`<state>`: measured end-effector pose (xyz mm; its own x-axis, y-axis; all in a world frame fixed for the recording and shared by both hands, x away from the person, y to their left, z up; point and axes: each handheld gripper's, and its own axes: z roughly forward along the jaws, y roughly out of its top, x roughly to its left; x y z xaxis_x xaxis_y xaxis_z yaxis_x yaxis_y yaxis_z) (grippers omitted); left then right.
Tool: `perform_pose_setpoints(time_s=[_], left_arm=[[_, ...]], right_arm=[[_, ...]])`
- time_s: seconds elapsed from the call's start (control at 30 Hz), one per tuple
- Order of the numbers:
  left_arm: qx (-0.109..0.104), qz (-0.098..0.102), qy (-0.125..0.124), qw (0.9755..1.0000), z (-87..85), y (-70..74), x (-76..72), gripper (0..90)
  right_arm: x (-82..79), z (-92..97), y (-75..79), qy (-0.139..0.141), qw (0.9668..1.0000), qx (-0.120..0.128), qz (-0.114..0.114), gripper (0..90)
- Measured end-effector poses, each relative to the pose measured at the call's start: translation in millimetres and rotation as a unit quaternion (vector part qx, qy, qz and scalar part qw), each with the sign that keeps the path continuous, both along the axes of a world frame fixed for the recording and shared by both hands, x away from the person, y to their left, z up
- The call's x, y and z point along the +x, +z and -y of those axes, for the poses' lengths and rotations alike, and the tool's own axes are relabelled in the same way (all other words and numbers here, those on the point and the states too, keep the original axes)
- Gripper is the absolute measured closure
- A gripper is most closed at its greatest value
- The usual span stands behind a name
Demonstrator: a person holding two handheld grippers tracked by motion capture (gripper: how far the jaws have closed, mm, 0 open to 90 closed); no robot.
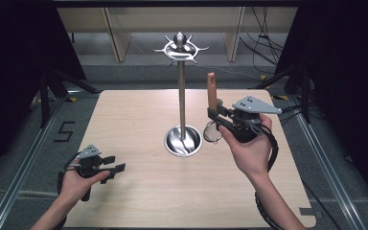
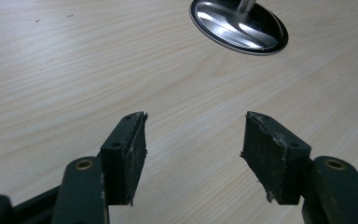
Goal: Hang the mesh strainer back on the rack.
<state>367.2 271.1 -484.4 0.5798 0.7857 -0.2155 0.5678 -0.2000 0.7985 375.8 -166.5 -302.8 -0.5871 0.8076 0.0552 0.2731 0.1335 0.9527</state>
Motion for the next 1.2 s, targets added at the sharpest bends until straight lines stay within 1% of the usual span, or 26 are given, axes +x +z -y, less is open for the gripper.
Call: perform_pose_setpoints(time_s=[0.03,0.07,0.1,0.13,0.2,0.23,0.27,0.3,0.33,0.4,0.47,0.5,0.57,0.6,0.63,0.77,0.8,0.83,0.9,0.97,1.03,1.07,1.1,1.13,1.17,1.2], left_arm=[[0.000,0.000,0.000,1.0000,0.0,0.0,0.0,38.5],[0.000,0.000,0.000,1.0000,0.0,0.0,0.0,38.4],[0.000,0.000,0.000,1.0000,0.0,0.1,0.0,38.4],[0.000,0.000,0.000,1.0000,0.0,0.1,-0.1,38.4],[0.000,0.001,-0.001,1.0000,-0.2,0.0,0.0,38.5],[-0.001,0.001,-0.001,1.0000,-0.3,0.0,0.0,38.4],[-0.001,0.001,-0.001,1.0000,-0.3,0.0,0.0,38.5],[0.000,0.002,0.001,1.0000,0.0,-0.1,-0.1,38.5],[0.000,0.000,0.000,1.0000,-0.1,0.1,-0.2,38.5],[0.000,0.000,0.000,1.0000,0.0,0.0,-0.2,38.4],[0.000,0.000,0.000,1.0000,-0.1,0.0,0.0,38.5],[0.000,0.000,0.000,1.0000,-0.1,0.0,0.0,38.4],[0.001,0.000,0.000,1.0000,-0.3,-0.1,-0.1,38.4],[0.001,0.000,0.000,1.0000,-0.3,-0.1,-0.1,38.4],[0.001,0.000,0.000,1.0000,-0.3,-0.1,-0.1,38.4],[0.001,0.000,0.000,1.0000,-0.4,-0.1,-0.2,38.4],[0.001,0.000,0.000,1.0000,-0.4,-0.2,-0.1,38.4],[0.001,0.000,0.000,1.0000,-0.3,-0.3,-0.1,38.4],[0.001,0.000,-0.001,1.0000,-0.1,-0.7,0.2,38.4],[-0.001,0.000,-0.002,1.0000,0.0,-1.1,0.3,38.4],[-0.001,-0.001,-0.002,1.0000,0.1,-1.3,0.4,38.3],[-0.001,-0.001,-0.002,1.0000,0.2,-1.3,0.4,38.4],[-0.001,-0.001,-0.002,1.0000,0.1,-1.3,0.4,38.4],[-0.002,-0.001,-0.001,1.0000,0.2,-1.2,0.4,38.3],[-0.002,-0.001,-0.001,1.0000,0.1,-1.2,0.4,38.3],[-0.001,0.000,-0.001,1.0000,0.0,-1.3,0.4,38.4]], right_arm=[[0.5,-0.9,1.3,-0.002,1.0000,0.003,0.002,69.5],[-0.6,-2.2,2.1,-0.005,1.0000,0.006,-0.005,69.5],[-0.2,-2.0,3.1,-0.004,1.0000,0.002,-0.004,69.4],[0.5,-2.7,3.3,0.000,1.0000,0.007,-0.003,69.4],[0.7,-3.6,4.6,0.000,1.0000,0.004,-0.002,69.4],[1.0,-4.2,5.4,-0.004,1.0000,0.005,0.001,69.4],[2.6,-4.4,5.4,0.002,1.0000,0.003,0.009,69.5],[1.4,-5.1,6.7,0.000,1.0000,0.006,-0.003,69.4],[3.0,-4.9,7.0,0.004,1.0000,0.002,0.009,69.4],[3.2,-6.1,8.1,-0.001,0.9999,0.008,0.007,69.5],[3.8,-6.6,9.9,0.001,1.0000,0.006,0.002,69.5],[4.3,-7.6,10.6,0.001,0.9999,0.010,0.001,69.5],[5.9,-7.3,11.9,0.002,1.0000,0.003,0.009,69.4],[6.1,-7.8,12.2,0.002,1.0000,0.004,0.008,69.4],[6.4,-8.8,12.5,0.003,0.9999,0.011,0.003,69.5],[7.0,-9.7,14.1,0.002,1.0000,0.008,0.004,69.5],[8.8,-8.8,14.3,0.003,0.9999,0.002,0.015,69.5],[9.6,-8.9,14.4,0.003,0.9998,0.003,0.018,69.5],[9.3,-10.3,15.1,0.000,0.9999,0.010,0.012,69.5],[10.5,-10.2,16.3,0.006,0.9998,0.003,0.018,69.4],[11.9,-11.7,17.7,0.007,0.9997,0.008,0.021,69.4],[11.5,-12.0,18.4,0.005,0.9998,0.007,0.018,69.4],[12.3,-12.3,19.3,0.007,0.9998,0.003,0.020,69.4],[12.3,-12.8,19.4,0.006,0.9998,0.004,0.019,69.5],[12.3,-14.1,20.0,0.008,0.9999,0.005,0.011,69.4],[13.0,-14.1,20.2,0.008,0.9999,0.001,0.015,69.4]])
